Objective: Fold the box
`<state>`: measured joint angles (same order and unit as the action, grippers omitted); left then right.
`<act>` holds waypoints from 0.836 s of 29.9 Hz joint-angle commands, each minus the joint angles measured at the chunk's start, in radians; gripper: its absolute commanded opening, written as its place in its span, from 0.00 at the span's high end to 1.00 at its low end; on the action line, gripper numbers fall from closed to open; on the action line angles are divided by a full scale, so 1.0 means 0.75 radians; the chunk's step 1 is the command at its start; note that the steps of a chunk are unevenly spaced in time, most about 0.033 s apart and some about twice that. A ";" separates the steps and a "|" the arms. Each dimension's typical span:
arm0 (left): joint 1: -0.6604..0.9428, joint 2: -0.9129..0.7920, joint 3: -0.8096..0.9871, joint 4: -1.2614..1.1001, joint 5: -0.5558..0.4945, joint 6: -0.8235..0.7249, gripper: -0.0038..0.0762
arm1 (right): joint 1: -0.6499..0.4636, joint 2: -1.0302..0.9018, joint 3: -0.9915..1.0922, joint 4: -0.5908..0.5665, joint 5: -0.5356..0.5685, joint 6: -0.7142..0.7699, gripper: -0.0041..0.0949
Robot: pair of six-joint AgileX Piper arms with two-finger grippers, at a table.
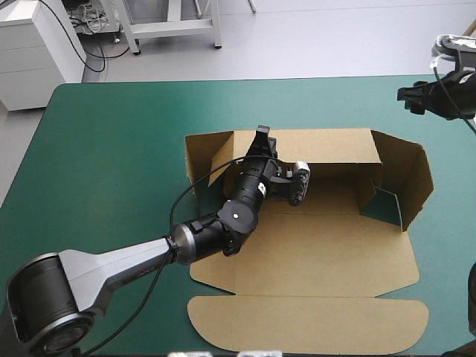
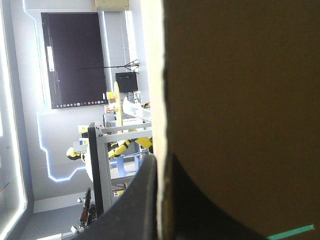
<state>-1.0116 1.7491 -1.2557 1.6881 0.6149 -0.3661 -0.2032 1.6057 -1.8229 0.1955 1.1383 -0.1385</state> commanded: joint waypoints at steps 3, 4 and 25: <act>-0.007 -0.058 -0.039 0.028 0.027 -0.009 0.96 | -0.098 0.070 -0.045 0.269 -0.050 -0.165 0.35; -0.007 -0.058 -0.039 0.028 0.029 -0.009 0.96 | -0.098 0.092 -0.045 0.269 -0.044 -0.171 0.35; -0.005 -0.058 -0.039 0.028 0.039 -0.121 0.96 | -0.098 0.154 0.156 0.287 0.038 -0.351 0.44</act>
<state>-1.0116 1.7501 -1.2557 1.6955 0.6208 -0.4343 -0.2694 1.7943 -1.7093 0.3768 1.1860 -0.3743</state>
